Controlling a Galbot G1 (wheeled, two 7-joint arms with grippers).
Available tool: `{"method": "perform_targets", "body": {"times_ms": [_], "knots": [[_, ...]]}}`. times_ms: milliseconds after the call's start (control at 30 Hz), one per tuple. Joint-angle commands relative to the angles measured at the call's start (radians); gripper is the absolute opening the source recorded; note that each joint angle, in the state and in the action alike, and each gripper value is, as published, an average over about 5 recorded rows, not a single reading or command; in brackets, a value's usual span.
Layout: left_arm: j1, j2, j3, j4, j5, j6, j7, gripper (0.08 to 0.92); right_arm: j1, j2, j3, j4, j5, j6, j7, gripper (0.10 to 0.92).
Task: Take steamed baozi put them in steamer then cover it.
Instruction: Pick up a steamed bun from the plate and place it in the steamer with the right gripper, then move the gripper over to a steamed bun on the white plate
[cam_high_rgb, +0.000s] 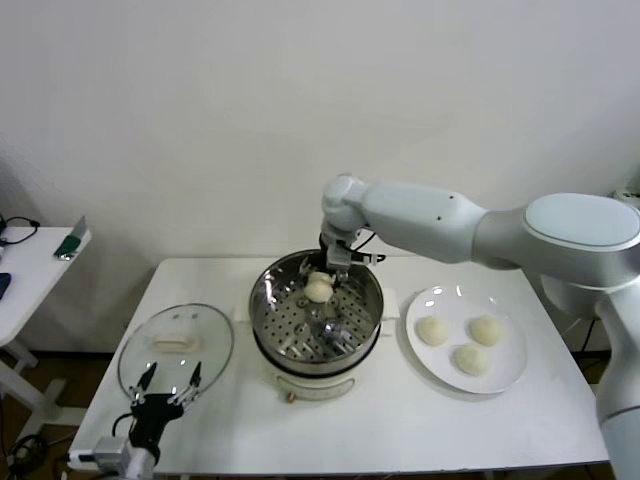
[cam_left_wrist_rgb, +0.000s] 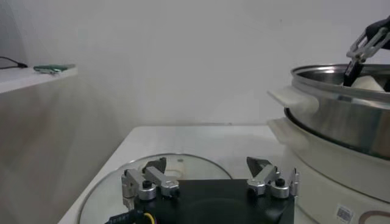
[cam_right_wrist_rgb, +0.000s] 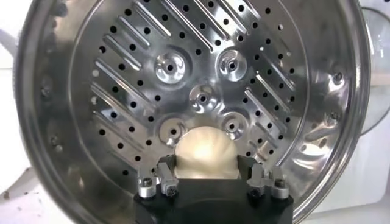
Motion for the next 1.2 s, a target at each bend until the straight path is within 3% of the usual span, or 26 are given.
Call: {"method": "perform_targets", "body": {"times_ms": [33,167,367,567,667,967,1200], "knots": [[0.002,0.001,0.003,0.0,0.001,0.0,0.0,0.823,-0.005,0.008,-0.001,-0.019,0.001,0.009,0.026,0.712],[0.002,0.0,0.006,-0.005,0.004,0.001,0.0,0.823,0.037,-0.001,-0.026,0.007,0.094,0.012,0.008,0.795],[-0.001,-0.003,0.008,-0.011,0.008,0.008,0.002,0.823,0.145,-0.069,-0.055,0.067,0.259,-0.009,-0.057,0.822],[-0.002,0.001,0.006,-0.007,0.007,0.01,0.002,0.823,0.384,-0.271,-0.317,0.217,0.768,-0.245,-0.172,0.823],[-0.005,0.005,0.006,0.001,0.004,0.008,0.001,0.823,0.476,-0.39,-0.427,0.278,0.903,-0.375,-0.189,0.823],[-0.021,0.006,0.013,0.013,0.003,0.008,0.001,0.823,0.489,-0.702,-0.559,0.442,0.845,-0.753,-0.073,0.823],[-0.019,-0.001,0.013,0.01,0.004,0.008,0.001,0.823,0.288,-0.786,-0.454,0.483,0.782,-0.918,0.019,0.823]]}}
